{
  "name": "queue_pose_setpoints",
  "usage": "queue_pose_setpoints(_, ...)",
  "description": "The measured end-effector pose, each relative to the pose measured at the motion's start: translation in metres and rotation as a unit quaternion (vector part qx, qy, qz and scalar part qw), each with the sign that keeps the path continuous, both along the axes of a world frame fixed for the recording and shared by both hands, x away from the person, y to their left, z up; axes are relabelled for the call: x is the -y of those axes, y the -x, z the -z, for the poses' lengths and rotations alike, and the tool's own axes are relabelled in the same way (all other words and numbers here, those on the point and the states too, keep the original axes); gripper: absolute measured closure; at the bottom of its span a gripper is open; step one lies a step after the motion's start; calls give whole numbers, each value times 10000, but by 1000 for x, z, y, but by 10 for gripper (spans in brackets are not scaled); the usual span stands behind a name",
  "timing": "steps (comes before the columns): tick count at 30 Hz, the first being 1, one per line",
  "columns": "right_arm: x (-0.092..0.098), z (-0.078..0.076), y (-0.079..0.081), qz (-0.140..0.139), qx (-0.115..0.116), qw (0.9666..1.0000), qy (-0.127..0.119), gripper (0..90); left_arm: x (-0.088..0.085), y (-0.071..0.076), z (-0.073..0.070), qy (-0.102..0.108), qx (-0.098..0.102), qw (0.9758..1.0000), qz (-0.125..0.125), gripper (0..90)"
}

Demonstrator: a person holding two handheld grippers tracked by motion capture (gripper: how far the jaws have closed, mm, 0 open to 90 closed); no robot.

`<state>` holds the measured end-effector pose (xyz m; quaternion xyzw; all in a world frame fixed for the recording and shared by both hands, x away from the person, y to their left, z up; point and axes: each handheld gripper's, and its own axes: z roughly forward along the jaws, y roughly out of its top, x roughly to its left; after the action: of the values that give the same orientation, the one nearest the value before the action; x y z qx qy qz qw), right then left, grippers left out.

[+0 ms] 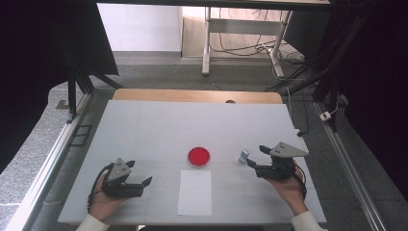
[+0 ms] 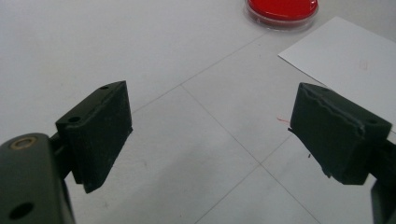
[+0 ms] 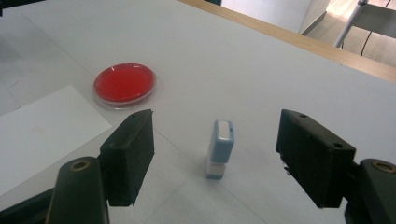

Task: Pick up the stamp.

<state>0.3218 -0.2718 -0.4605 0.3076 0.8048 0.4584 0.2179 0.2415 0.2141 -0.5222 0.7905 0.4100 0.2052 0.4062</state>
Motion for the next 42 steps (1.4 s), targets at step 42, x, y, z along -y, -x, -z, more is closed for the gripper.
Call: queue_pose_setpoints(42,-20,28,-40,90,-548,9980,299,460,1,0,4,-154,39,9999,17,128)
